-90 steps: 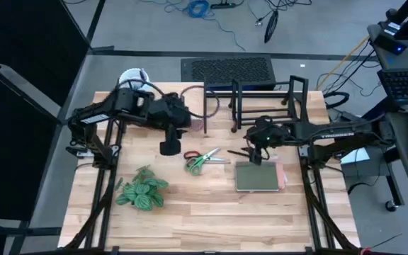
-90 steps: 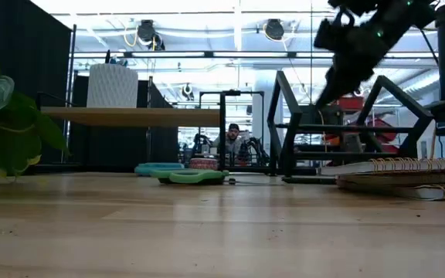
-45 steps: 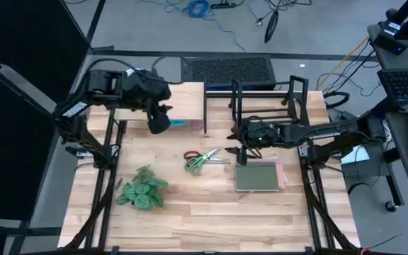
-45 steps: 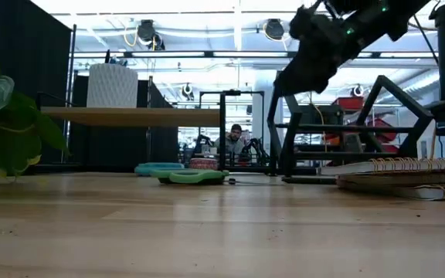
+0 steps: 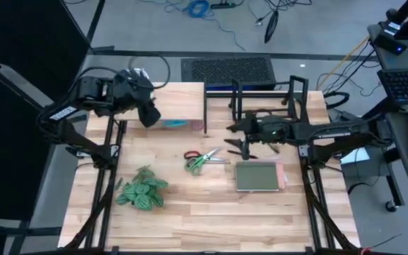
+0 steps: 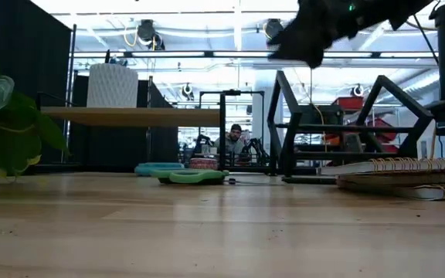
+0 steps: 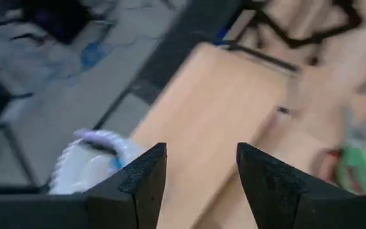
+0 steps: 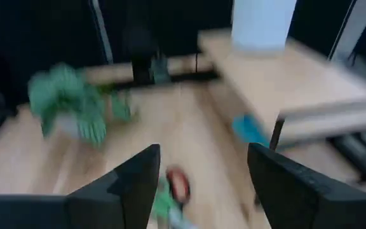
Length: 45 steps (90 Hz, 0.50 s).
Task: Stock shelves
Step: Remove the black pen from the white pen holder
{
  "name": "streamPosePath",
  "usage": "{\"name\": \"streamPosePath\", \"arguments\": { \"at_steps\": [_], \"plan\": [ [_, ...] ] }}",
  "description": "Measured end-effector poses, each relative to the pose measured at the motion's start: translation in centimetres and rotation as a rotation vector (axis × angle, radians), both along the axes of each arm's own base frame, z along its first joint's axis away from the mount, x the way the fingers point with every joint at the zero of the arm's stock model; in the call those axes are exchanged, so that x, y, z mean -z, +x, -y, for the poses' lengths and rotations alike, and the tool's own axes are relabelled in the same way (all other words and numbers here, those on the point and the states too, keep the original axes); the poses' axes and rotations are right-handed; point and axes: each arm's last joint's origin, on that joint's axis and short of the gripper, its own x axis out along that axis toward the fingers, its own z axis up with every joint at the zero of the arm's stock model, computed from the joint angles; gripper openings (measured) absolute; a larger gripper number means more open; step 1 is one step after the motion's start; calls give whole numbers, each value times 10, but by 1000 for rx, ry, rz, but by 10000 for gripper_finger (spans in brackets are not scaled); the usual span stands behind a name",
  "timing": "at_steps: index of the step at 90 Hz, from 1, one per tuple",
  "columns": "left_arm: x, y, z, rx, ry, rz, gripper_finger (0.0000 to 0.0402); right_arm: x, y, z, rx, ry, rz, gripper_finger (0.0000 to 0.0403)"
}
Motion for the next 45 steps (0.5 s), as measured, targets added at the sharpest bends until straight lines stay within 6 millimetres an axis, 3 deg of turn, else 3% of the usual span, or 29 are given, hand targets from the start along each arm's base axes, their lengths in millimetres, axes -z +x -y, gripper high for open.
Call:
{"name": "streamPosePath", "arguments": {
  "at_steps": [10, 45],
  "plan": [
    [1, -6, -5, -85, 21, 28, 178, -5, 0, -3, -6, 18, 53, 222],
    [21, -12, -41, -318, 62, -57, 178, 11, 11, -7, -8, 85, -23, 222]
  ]
}}
